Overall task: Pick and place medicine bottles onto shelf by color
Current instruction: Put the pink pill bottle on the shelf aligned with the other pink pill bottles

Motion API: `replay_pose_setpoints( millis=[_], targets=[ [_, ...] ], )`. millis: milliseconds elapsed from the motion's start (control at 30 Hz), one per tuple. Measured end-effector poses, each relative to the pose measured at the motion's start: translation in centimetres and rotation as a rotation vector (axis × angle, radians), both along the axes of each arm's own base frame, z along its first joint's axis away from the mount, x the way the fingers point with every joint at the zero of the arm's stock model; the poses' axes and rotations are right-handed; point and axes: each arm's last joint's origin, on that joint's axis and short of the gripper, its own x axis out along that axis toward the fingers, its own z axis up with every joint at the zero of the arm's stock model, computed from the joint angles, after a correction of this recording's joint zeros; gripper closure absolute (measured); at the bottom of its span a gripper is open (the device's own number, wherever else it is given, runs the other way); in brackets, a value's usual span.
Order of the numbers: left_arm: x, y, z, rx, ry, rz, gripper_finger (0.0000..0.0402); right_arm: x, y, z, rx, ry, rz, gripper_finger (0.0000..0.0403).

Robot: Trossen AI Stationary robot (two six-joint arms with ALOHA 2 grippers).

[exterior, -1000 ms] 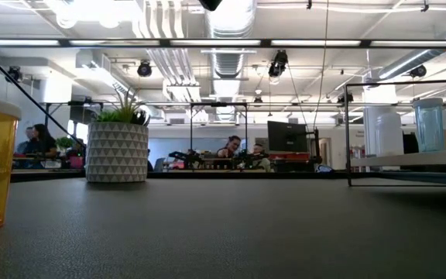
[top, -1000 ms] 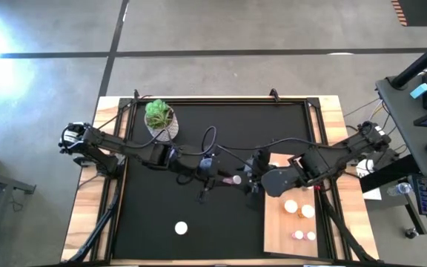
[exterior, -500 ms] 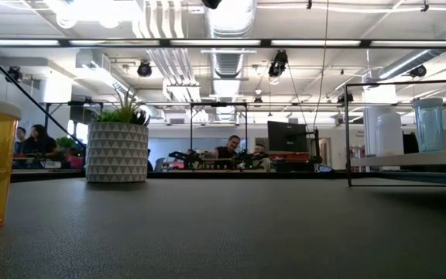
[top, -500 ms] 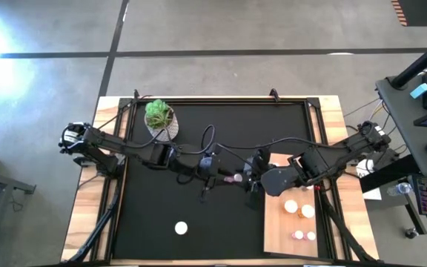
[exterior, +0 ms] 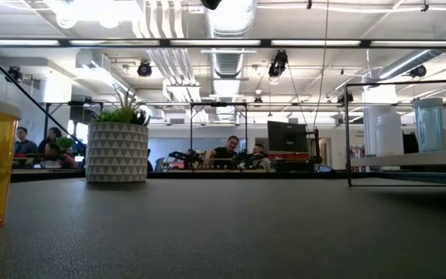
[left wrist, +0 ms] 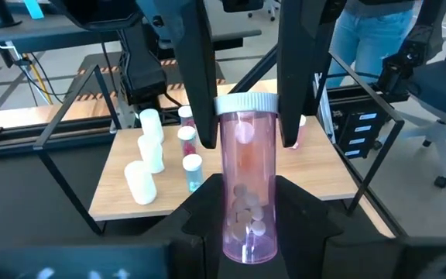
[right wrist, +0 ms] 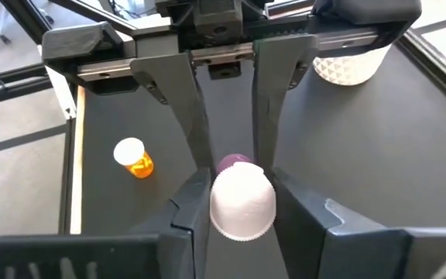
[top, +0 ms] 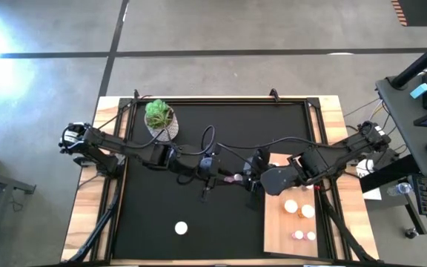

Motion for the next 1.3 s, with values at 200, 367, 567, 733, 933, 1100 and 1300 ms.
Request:
replay_pose_setpoints(
  millis=[200,367,567,733,933,1100,1300],
  targets=[
    [0.0,0.0,0.0,-0.009,0.000,0.002,0.0306,-0.1,0.0,0.1,0.030,0.001,-0.009,0.0299],
    [0.0,0.0,0.0,-0.100,0.015,0.033,0.0242,-0.3,0.0,0.4,0.036,0.006,-0.004,0.0299],
    [-0.1,-0.1,-0.5,-0.136,0.041,0.045,0.0165,-1.1,-0.4,1.1,0.060,0.080,-0.027,0.0298],
    [-0.2,-0.1,-1.0,-0.267,0.095,0.094,0.0132,-2.5,-0.2,1.4,0.164,0.195,-0.051,0.0298],
    [-0.3,-0.2,-1.7,-0.386,0.136,0.137,0.0128,-4.6,2.0,0.3,0.199,0.327,-0.050,0.0298],
    [-0.4,-0.5,-1.9,-0.445,0.152,0.169,0.0127,-6.4,4.8,-0.2,0.204,0.359,0.017,0.0298],
    [-0.4,-1.0,-1.8,-0.508,0.147,0.176,0.0127,-8.5,7.3,-1.6,0.183,0.406,0.083,0.0298]
  ],
)
